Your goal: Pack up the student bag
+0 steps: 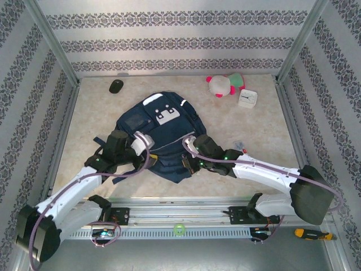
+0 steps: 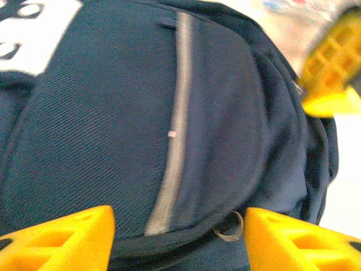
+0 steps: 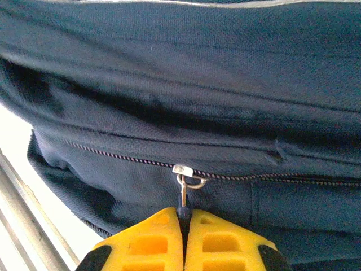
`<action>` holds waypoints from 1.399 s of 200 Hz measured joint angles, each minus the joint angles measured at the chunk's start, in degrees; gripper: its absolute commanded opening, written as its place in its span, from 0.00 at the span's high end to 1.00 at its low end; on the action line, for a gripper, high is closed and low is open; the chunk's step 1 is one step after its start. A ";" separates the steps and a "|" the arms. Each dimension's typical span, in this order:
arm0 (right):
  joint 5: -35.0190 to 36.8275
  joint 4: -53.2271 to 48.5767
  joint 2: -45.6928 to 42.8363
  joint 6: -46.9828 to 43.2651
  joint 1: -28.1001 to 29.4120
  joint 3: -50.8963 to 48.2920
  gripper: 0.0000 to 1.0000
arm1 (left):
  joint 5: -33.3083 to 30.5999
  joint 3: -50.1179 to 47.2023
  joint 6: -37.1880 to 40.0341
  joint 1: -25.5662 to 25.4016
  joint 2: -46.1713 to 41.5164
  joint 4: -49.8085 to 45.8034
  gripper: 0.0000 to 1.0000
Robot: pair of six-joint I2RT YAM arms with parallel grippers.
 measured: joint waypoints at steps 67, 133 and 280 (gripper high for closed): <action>4.00 0.07 0.17 2.75 0.94 0.39 1.00 | -17.49 -3.04 -51.60 0.04 -5.16 -3.78 0.45; 5.09 0.22 1.60 4.76 3.54 0.52 1.00 | -22.58 -9.64 -69.75 1.60 -0.04 -1.05 0.65; 6.14 4.50 13.90 9.22 11.54 8.59 1.00 | -16.41 2.29 -65.79 12.41 25.90 11.76 0.55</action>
